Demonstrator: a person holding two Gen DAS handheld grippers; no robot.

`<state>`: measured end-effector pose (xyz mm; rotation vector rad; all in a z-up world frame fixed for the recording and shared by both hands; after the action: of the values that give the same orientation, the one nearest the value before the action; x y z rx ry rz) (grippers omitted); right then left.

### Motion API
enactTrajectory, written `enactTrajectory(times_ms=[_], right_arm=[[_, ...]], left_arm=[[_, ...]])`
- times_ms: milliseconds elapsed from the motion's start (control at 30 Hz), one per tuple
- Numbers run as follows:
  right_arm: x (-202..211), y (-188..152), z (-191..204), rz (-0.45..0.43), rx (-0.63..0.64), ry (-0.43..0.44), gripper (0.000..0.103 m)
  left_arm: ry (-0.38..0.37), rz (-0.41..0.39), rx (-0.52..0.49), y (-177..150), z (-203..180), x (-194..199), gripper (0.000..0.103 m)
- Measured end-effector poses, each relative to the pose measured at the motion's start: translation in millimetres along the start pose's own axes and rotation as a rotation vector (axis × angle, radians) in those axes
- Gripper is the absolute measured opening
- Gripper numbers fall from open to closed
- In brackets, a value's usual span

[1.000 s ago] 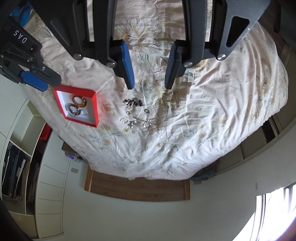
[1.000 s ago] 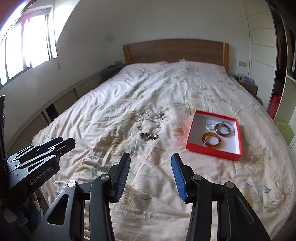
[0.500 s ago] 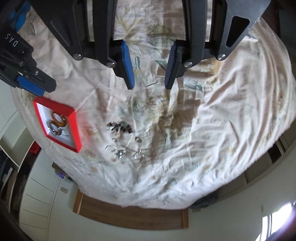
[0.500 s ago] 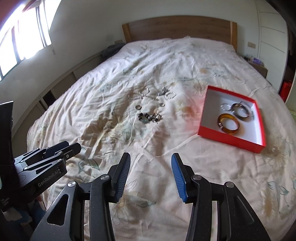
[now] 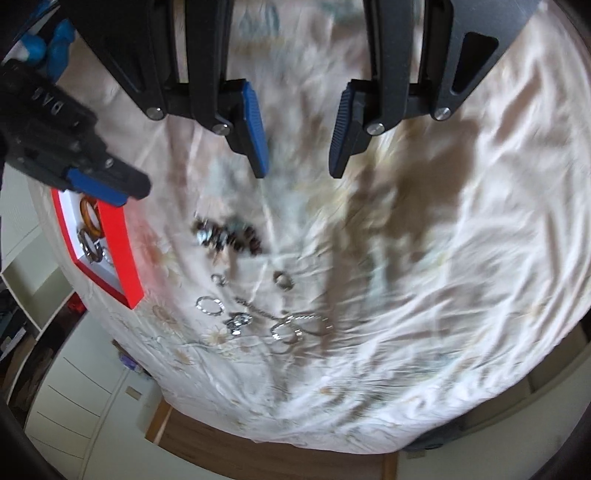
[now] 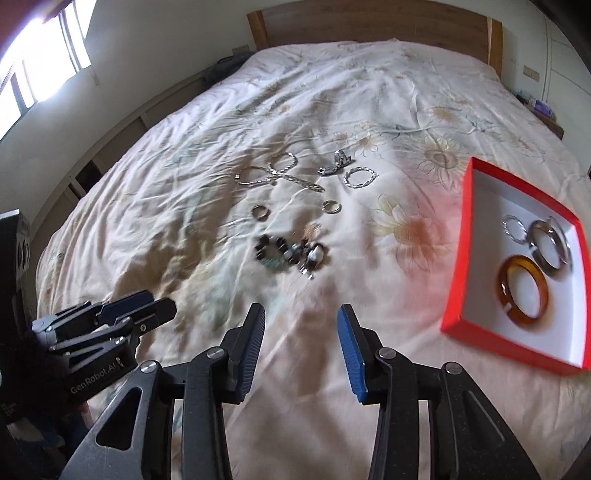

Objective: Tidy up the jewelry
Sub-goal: 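Lower the left tool onto the small silver ring and close it while the right tool nears the beads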

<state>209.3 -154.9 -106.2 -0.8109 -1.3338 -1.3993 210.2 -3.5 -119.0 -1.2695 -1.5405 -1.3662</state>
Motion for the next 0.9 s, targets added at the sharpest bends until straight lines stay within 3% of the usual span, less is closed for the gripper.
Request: enactTrajectory(times_ms=[100, 333, 500, 900], right_arm=[[-9, 14, -11, 0.004, -0.018, 0.006, 0.04], [-25, 45, -19, -0.001, -0.018, 0.047, 0.04], [-45, 49, -11, 0.041, 0.031, 0.109, 0.04], [-85, 59, -9, 0.101, 0.106, 0.154, 0.04]], left_arm=[[-0.033, 0.0, -0.021, 28, -6, -14, 0.032], [-0.018, -0.015, -0.02, 84, 0, -37, 0.032], [-0.025, -0.004, -0.037, 103, 5, -55, 0.032], [-0.074, 0.04, -0.085, 117, 0, -90, 0.032]])
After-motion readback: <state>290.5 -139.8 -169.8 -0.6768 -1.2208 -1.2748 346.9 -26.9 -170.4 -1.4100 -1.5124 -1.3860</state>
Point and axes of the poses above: each gripper's, at about its wrist camera, not at the fingertips, and x roughly against the way its jaws point, z to its left, y to its top, the point moved 6 cm from there along -x, roughly the way its jaws point, and after that the axes turned 15 degrees about z, right-handed, at the moved point
